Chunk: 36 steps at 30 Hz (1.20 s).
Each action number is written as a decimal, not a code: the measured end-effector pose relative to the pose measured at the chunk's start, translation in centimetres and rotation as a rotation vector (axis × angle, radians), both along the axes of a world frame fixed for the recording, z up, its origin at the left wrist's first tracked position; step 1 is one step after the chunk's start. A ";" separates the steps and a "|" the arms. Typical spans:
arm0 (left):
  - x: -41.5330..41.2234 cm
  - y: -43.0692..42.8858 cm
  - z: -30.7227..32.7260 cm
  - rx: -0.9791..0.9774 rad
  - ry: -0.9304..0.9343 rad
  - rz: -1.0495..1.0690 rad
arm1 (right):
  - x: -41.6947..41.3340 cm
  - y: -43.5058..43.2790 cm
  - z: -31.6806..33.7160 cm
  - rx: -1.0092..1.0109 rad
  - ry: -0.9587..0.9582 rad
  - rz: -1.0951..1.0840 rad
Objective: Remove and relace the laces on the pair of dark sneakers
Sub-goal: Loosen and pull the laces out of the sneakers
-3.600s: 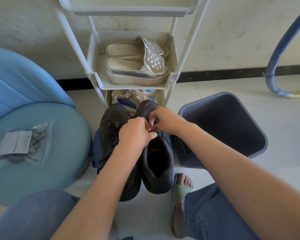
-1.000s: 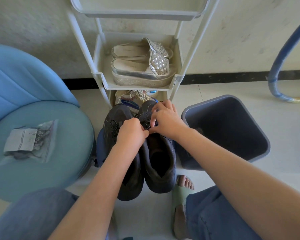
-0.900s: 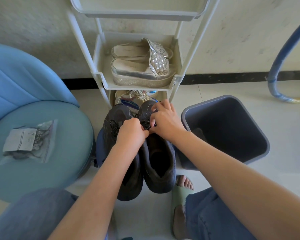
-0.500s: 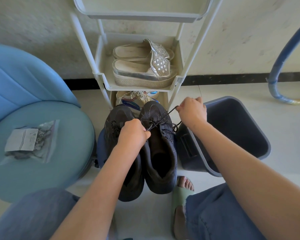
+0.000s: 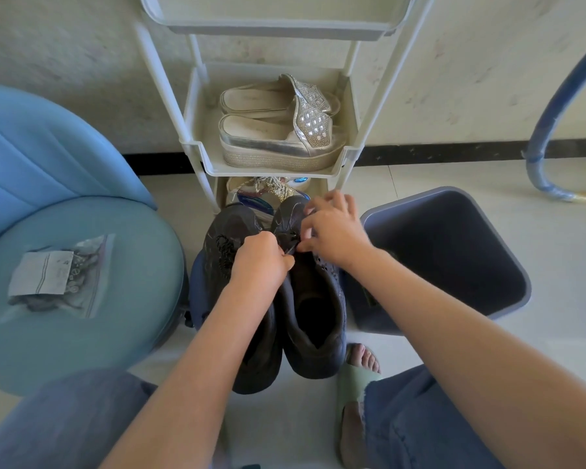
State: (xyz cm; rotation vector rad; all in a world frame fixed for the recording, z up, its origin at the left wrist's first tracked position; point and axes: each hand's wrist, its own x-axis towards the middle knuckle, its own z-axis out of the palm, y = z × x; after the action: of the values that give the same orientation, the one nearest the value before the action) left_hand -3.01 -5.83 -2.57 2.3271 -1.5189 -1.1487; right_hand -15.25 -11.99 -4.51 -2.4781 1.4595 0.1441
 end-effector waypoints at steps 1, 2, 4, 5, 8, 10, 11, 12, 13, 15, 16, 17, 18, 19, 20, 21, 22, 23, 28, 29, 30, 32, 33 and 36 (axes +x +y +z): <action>0.0 0.0 0.0 0.007 0.003 0.000 | -0.6 -0.6 0.2 -0.031 -0.009 -0.078; 0.1 0.0 -0.1 0.015 0.006 -0.003 | -1.4 -1.2 0.4 -0.060 -0.031 -0.178; 0.2 -0.1 -0.2 0.032 0.019 0.008 | -3.2 -2.1 0.5 -0.083 -0.120 -0.368; 0.2 -0.1 -0.2 0.039 0.026 0.021 | -3.7 -2.3 0.4 -0.070 -0.160 -0.421; 0.2 -0.2 -0.2 0.043 0.020 0.036 | -2.8 -2.0 0.2 0.036 -0.336 -0.396; 0.2 -0.2 -0.2 0.038 0.024 0.033 | -1.8 -1.4 0.5 0.098 -0.393 -0.235; 0.3 -0.1 -0.2 0.032 0.030 0.033 | -1.3 -1.0 0.5 0.100 -0.329 -0.127; 0.3 -0.1 -0.3 0.024 0.036 0.034 | -1.1 -0.7 0.4 0.090 -0.260 -0.039; 0.4 -0.1 -0.3 0.017 0.041 0.037 | -0.9 -0.4 0.3 0.088 -0.200 0.012; 0.4 -0.1 -0.3 0.007 0.048 0.040 | -0.5 0.1 0.1 0.109 -0.126 0.028; 0.4 -0.1 -0.2 0.009 0.045 0.036 | -0.3 0.3 -0.1 0.118 -0.102 0.020; 0.3 -0.1 -0.1 0.015 0.037 0.030 | 0.0 0.5 -0.2 0.113 -0.077 0.019; 0.3 -0.1 0.0 0.018 0.024 0.021 | 0.3 0.6 -0.5 0.088 -0.051 0.033; 0.3 -0.1 0.1 0.020 0.010 0.013 | 0.5 0.7 -0.7 0.048 -0.021 0.062; 0.2 -0.1 0.2 0.021 -0.004 0.010 | 0.7 0.8 -0.8 0.012 0.002 0.090; 0.2 0.0 0.2 0.021 -0.011 0.010 | 0.7 0.8 -0.8 0.008 0.013 0.101; 0.2 0.0 0.1 0.020 -0.012 0.012 | 0.5 0.6 -0.8 0.031 0.003 0.092; 0.1 0.0 0.1 0.019 -0.010 0.017 | 0.2 0.3 -0.6 0.079 -0.022 0.063; 0.7 -0.2 -0.2 0.065 -0.029 0.013 | -2.9 -2.5 0.8 0.280 -0.478 -0.535; 0.8 -0.2 -0.2 0.073 -0.035 0.006 | -3.9 -2.9 1.1 0.303 -0.576 -0.643; 0.8 -0.1 -0.3 0.070 -0.029 0.002 | -4.8 -3.1 1.1 0.312 -0.563 -0.652; 0.8 -0.1 -0.6 0.043 -0.017 0.000 | -5.2 -2.7 1.1 0.377 -0.427 -0.599; 0.5 -0.1 -0.6 0.023 -0.028 -0.006 | -4.9 -2.5 0.9 0.402 -0.352 -0.572; -0.2 -0.5 -1.1 -0.128 -0.058 -0.007 | -3.1 -2.1 0.2 0.231 -0.152 -0.466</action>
State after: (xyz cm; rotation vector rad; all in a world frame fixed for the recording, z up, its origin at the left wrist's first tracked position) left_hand -3.21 -6.32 -3.65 2.2909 -1.5714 -0.9622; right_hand -18.31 -14.08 -4.29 -1.8715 1.7904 0.0298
